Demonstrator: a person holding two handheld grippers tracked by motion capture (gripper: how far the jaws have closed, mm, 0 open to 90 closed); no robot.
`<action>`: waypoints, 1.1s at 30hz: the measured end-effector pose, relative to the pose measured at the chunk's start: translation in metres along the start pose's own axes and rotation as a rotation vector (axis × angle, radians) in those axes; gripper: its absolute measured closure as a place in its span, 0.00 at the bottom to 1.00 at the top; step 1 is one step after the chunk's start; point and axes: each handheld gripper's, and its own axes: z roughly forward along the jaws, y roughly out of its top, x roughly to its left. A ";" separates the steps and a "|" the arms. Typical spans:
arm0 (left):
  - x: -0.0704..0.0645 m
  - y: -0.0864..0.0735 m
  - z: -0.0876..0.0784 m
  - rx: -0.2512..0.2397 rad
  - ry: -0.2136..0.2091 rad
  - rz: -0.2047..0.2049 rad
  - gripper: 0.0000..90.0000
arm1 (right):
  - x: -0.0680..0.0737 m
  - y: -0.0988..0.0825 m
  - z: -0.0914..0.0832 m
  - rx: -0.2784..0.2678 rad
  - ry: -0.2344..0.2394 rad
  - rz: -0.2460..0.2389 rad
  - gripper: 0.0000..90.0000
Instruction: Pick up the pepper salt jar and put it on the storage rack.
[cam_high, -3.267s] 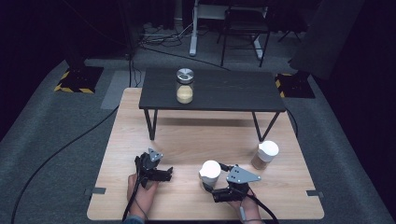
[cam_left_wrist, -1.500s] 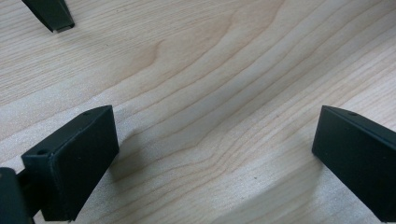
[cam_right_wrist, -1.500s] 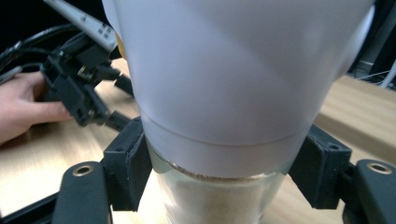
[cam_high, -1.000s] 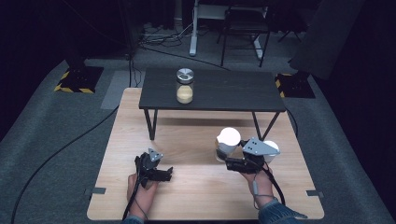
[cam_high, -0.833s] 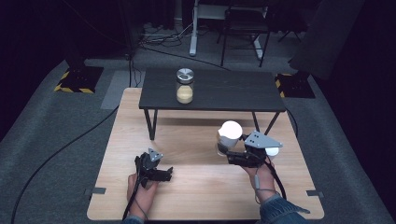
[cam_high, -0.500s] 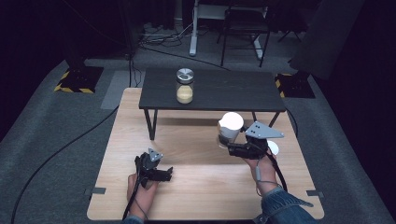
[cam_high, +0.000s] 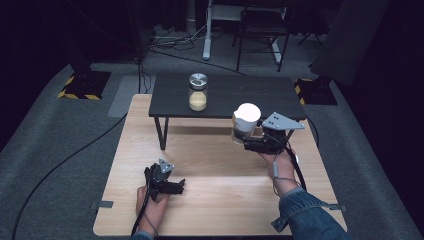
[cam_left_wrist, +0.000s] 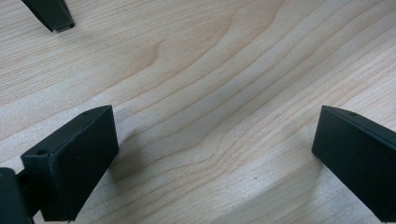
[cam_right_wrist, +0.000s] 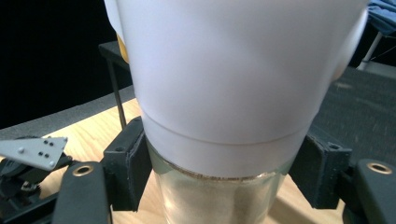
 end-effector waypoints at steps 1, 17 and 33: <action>0.000 0.000 0.000 0.000 0.000 0.000 0.00 | 0.000 0.000 0.000 0.000 0.000 0.000 0.33; 0.000 0.000 0.000 0.002 0.000 0.001 0.00 | -0.010 0.036 0.026 -0.012 -0.033 0.019 0.33; 0.000 0.000 0.000 -0.001 0.000 0.000 0.00 | -0.025 0.057 0.060 0.003 -0.097 0.052 0.33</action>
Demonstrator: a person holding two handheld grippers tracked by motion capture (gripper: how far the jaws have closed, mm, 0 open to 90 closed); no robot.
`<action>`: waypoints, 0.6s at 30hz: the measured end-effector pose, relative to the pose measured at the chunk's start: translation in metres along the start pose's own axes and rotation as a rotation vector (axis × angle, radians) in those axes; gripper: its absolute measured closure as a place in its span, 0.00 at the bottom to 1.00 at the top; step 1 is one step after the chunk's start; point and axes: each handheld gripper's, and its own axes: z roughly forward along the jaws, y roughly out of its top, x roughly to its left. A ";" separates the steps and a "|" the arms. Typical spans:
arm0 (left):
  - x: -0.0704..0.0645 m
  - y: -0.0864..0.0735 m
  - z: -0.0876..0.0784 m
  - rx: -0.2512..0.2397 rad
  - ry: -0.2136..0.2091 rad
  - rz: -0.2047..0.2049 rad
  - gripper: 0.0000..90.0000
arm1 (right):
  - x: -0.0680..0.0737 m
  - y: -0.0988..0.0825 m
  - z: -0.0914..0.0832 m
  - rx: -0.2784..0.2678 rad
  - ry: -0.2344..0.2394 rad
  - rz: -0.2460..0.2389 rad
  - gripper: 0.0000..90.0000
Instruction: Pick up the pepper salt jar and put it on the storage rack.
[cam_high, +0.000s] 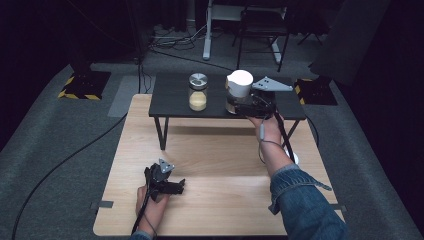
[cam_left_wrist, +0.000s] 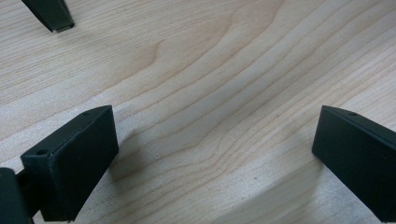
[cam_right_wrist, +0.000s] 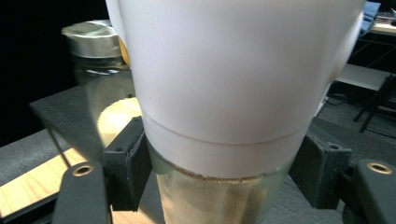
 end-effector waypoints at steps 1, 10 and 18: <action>0.000 0.000 0.000 0.000 0.000 0.000 0.00 | -0.001 0.000 0.002 0.002 -0.004 0.004 0.33; 0.000 0.000 0.000 0.000 0.000 -0.001 0.00 | -0.007 -0.004 0.015 0.014 -0.016 0.043 0.33; 0.000 0.000 0.000 0.000 0.000 -0.001 0.00 | -0.010 -0.003 0.015 0.015 0.002 0.036 0.24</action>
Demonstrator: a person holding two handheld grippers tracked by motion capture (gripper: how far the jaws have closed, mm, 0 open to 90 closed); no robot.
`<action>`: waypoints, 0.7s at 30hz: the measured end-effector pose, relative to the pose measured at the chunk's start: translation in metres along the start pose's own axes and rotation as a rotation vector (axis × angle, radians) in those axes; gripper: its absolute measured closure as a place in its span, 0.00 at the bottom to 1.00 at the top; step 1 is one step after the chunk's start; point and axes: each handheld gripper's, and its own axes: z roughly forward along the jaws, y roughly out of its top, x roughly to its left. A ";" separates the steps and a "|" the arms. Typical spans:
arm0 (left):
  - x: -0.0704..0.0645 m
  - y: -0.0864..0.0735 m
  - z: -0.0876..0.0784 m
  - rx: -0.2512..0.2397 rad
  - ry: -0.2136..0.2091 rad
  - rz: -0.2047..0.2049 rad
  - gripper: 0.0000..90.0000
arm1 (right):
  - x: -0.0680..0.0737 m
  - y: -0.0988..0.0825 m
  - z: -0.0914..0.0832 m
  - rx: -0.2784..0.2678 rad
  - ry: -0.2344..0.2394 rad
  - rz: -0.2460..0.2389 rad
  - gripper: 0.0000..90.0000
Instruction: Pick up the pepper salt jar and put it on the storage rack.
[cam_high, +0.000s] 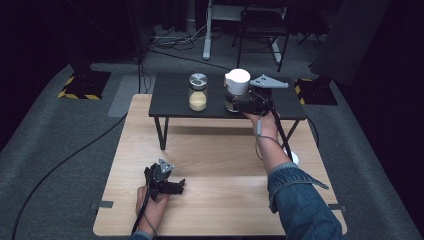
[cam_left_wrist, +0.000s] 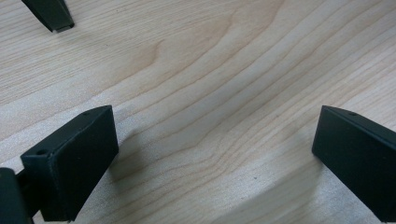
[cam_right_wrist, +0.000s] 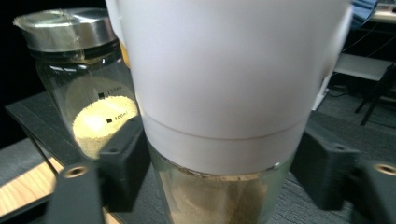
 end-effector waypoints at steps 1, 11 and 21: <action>0.000 0.000 0.000 0.000 0.000 0.001 0.00 | -0.001 0.000 -0.001 -0.001 0.002 -0.001 0.22; 0.000 0.000 0.000 0.001 0.000 -0.001 0.00 | -0.001 -0.008 -0.024 -0.031 -0.009 -0.001 0.12; 0.000 0.000 0.000 -0.001 0.000 -0.002 0.00 | -0.005 -0.026 -0.060 -0.048 -0.035 -0.010 0.10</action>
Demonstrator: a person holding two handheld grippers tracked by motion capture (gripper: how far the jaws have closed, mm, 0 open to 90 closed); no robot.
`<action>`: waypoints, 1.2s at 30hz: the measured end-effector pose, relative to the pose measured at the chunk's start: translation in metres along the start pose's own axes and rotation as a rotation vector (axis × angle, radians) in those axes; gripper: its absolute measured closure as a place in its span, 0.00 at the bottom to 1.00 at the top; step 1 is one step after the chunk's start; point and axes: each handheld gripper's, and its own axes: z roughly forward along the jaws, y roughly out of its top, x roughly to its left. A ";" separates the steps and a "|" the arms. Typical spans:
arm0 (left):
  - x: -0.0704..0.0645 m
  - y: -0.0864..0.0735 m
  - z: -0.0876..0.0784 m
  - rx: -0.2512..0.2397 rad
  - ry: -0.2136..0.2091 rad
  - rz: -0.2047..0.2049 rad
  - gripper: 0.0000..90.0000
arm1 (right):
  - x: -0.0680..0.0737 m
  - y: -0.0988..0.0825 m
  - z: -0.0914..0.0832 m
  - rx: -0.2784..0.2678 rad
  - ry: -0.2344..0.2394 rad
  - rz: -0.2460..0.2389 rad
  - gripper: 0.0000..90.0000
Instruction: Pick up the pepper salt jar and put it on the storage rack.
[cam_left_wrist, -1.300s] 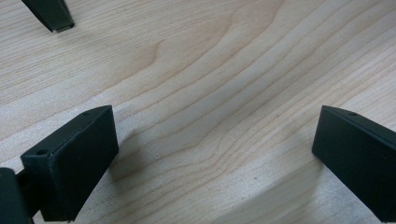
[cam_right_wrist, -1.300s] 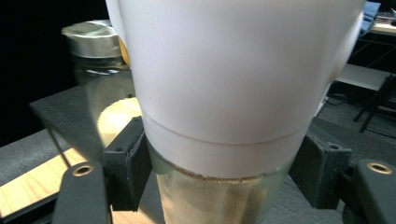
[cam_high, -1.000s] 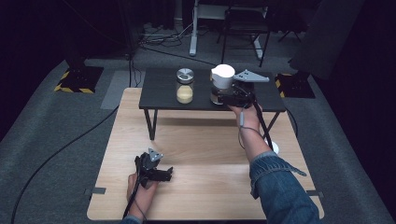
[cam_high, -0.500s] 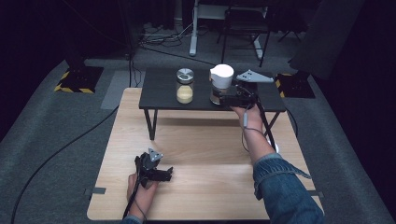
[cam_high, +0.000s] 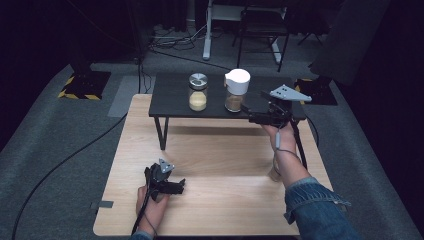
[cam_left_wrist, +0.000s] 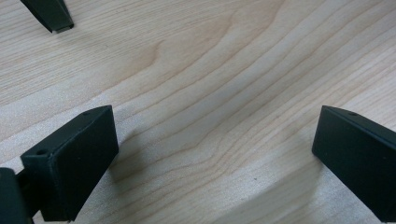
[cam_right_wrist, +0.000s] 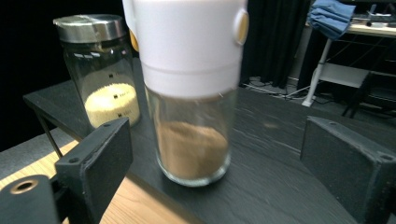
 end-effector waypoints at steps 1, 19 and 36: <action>0.000 0.000 0.000 0.001 0.001 0.000 0.00 | -0.001 -0.002 -0.003 -0.001 -0.001 0.002 0.10; 0.000 0.000 0.000 0.000 0.000 0.000 0.00 | -0.023 -0.051 -0.068 -0.009 -0.036 0.007 0.09; 0.000 0.000 0.000 0.000 0.000 0.000 0.00 | -0.049 -0.115 -0.126 0.031 -0.081 0.040 0.08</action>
